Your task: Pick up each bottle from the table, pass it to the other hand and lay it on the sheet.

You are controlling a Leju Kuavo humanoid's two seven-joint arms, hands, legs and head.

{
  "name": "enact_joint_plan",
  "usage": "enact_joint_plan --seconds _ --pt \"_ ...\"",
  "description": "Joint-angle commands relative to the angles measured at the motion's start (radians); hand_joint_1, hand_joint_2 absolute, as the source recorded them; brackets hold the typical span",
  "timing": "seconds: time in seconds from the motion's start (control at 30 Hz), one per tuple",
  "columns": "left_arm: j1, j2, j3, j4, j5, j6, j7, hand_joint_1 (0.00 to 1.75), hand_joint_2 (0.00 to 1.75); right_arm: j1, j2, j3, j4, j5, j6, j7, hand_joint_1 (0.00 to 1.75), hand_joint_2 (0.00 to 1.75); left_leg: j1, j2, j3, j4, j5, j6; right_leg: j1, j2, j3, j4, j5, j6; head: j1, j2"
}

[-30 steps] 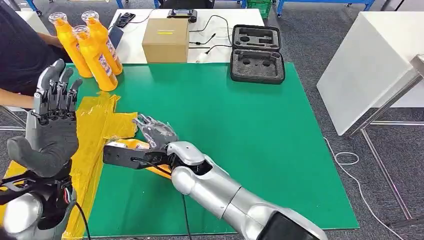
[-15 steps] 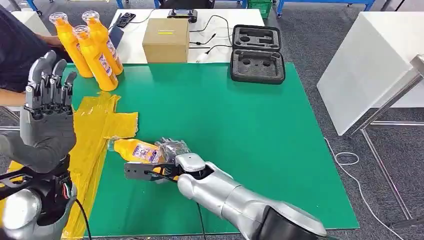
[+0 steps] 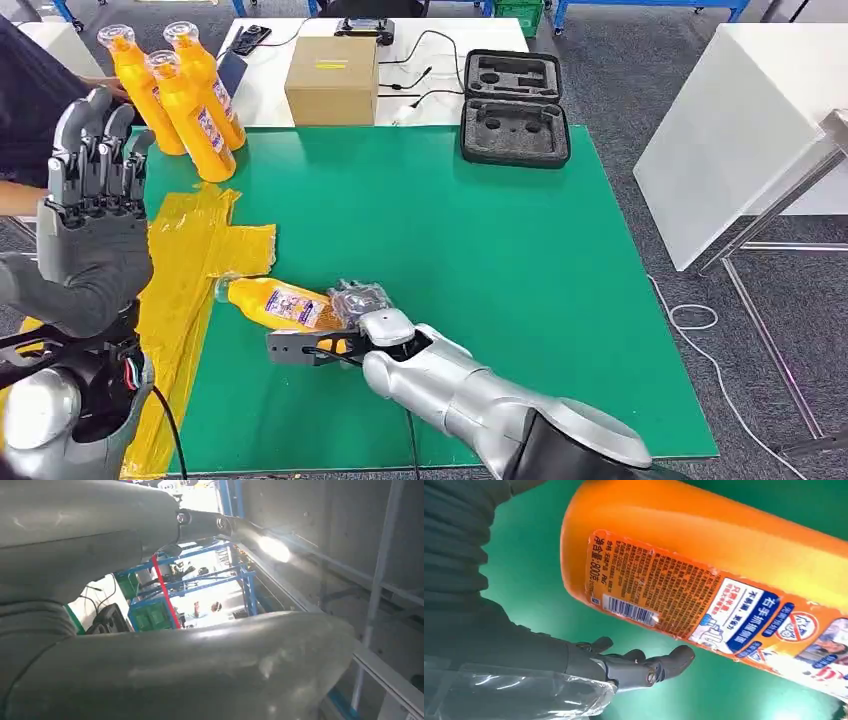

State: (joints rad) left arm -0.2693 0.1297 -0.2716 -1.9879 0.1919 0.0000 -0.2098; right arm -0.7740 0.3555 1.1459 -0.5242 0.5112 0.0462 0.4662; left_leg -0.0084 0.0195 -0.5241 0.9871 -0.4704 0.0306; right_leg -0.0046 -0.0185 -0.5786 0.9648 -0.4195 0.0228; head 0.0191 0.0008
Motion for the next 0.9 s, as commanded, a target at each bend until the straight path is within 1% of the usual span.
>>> enact_joint_plan --seconds 0.03,0.07,0.2,0.27,0.37,0.47,0.5,0.7,0.9 --pt "-0.039 -0.012 -0.02 0.02 0.018 0.006 0.011 0.0 0.0 -0.046 -0.006 0.051 0.075 -0.003 -0.003 -0.001 0.0 1.75 0.001 -0.004 0.002 0.0 -0.001 -0.003 0.0 -0.001 0.003 0.0 -0.001 -0.001 0.0 0.0" --pt "-0.038 -0.011 -0.019 0.02 0.019 0.007 0.012 0.0 0.0 -0.045 -0.006 0.052 0.076 -0.003 -0.003 0.001 0.0 1.75 0.001 -0.003 0.0 0.0 0.0 -0.001 0.0 -0.001 0.001 0.0 -0.001 0.0 0.0 0.0" --pt "-0.047 -0.007 -0.022 0.04 0.036 0.002 0.0 0.0 0.0 -0.049 -0.006 0.058 0.092 -0.005 0.008 0.011 0.0 1.75 0.002 -0.005 0.004 0.0 -0.002 -0.005 0.001 0.0 0.004 0.0 -0.002 -0.001 0.0 0.0" --pt "-0.071 -0.014 -0.033 0.051 0.04 -0.001 -0.003 0.0 0.0 -0.053 -0.006 0.053 0.103 -0.008 0.008 0.012 0.0 1.75 0.001 -0.004 0.0 0.0 0.0 -0.002 0.0 -0.002 0.001 0.0 -0.001 0.0 0.0 0.0" --pt "-0.08 -0.024 -0.042 0.048 0.047 0.0 0.001 0.0 0.0 -0.056 -0.006 0.043 0.116 -0.009 0.008 0.01 0.0 1.75 0.001 -0.006 0.001 0.001 -0.001 -0.003 0.001 -0.003 0.002 0.001 -0.002 -0.001 0.0 0.0" --pt "-0.085 -0.025 -0.047 0.049 0.053 0.003 0.006 0.0 0.0 -0.054 -0.006 0.033 0.122 -0.005 0.025 0.006 0.0 1.75 0.001 -0.006 0.001 0.001 0.0 -0.003 0.0 -0.003 0.002 0.0 -0.001 -0.001 0.0 0.0" --pt "-0.085 -0.024 -0.048 0.052 0.053 0.002 0.006 0.0 0.0 -0.052 -0.006 0.032 0.133 0.0 0.03 0.003 1.75 1.75 0.001 -0.004 0.0 0.001 0.0 -0.002 0.0 -0.002 0.001 0.0 -0.001 0.0 0.0 0.0" --pt "-0.11 -0.031 -0.053 0.075 0.054 0.001 0.003 0.0 0.0 -0.048 -0.006 0.006 0.159 0.009 0.04 0.0 1.75 1.75 0.001 -0.007 0.001 0.001 -0.001 -0.003 0.001 -0.003 0.003 0.0 -0.002 -0.001 0.0 0.0" --pt "-0.11 -0.031 -0.053 0.075 0.054 0.001 0.003 0.0 0.0 -0.048 -0.006 0.006 0.159 0.009 0.04 0.0 1.75 1.75 0.0 -0.004 0.001 0.0 0.0 -0.002 0.0 -0.002 0.001 0.0 -0.001 0.0 0.0 0.0"
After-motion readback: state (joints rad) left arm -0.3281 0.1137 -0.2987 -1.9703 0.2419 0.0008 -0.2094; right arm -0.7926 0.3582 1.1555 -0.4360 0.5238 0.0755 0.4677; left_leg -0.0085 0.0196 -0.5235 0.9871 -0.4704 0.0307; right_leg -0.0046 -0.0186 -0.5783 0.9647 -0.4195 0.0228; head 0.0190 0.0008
